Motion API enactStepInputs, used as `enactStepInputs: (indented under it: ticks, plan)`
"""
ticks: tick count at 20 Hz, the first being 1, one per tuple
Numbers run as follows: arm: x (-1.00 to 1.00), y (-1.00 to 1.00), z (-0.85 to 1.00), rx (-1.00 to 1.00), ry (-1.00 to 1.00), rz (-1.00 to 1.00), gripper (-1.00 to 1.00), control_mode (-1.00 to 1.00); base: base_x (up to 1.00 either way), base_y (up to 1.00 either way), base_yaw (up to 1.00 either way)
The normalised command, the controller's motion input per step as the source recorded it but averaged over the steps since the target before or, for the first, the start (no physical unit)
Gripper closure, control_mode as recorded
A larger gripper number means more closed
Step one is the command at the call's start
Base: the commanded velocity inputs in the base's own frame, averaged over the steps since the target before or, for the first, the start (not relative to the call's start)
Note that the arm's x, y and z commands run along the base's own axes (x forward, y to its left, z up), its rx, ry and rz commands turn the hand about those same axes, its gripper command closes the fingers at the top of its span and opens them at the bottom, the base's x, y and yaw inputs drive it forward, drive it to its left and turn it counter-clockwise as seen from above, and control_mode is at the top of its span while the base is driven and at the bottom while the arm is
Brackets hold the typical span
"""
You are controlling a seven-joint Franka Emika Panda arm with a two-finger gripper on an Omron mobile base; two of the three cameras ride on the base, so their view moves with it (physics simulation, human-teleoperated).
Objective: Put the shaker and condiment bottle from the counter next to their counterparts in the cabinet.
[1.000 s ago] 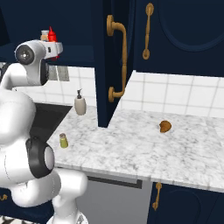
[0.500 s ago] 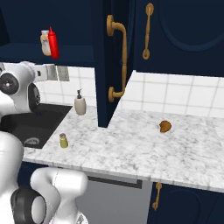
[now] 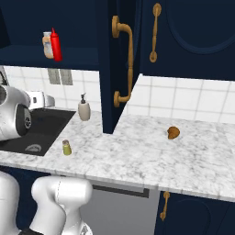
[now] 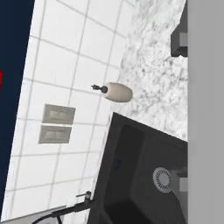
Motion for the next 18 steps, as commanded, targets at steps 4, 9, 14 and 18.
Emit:
enactStepInputs:
  ticks: [4, 9, 14, 18]
  plan:
    - [-0.13, 0.0, -0.18, 0.03, 0.44, -0.01, -1.0, -1.0, 0.0, 0.0, 0.0]
    - [-0.08, 0.0, -0.17, 0.0, 0.0, -0.11, -1.0, -1.0, 0.0, 0.0, 0.0]
    - [-0.34, 0.0, -0.56, -0.06, -0.1, -0.14, -1.0, -1.0, 0.0, 0.0, 0.0]
    - [-0.57, -0.04, -0.52, 0.0, -0.08, -0.08, -1.0, -1.0, 0.0, 0.0, 0.0]
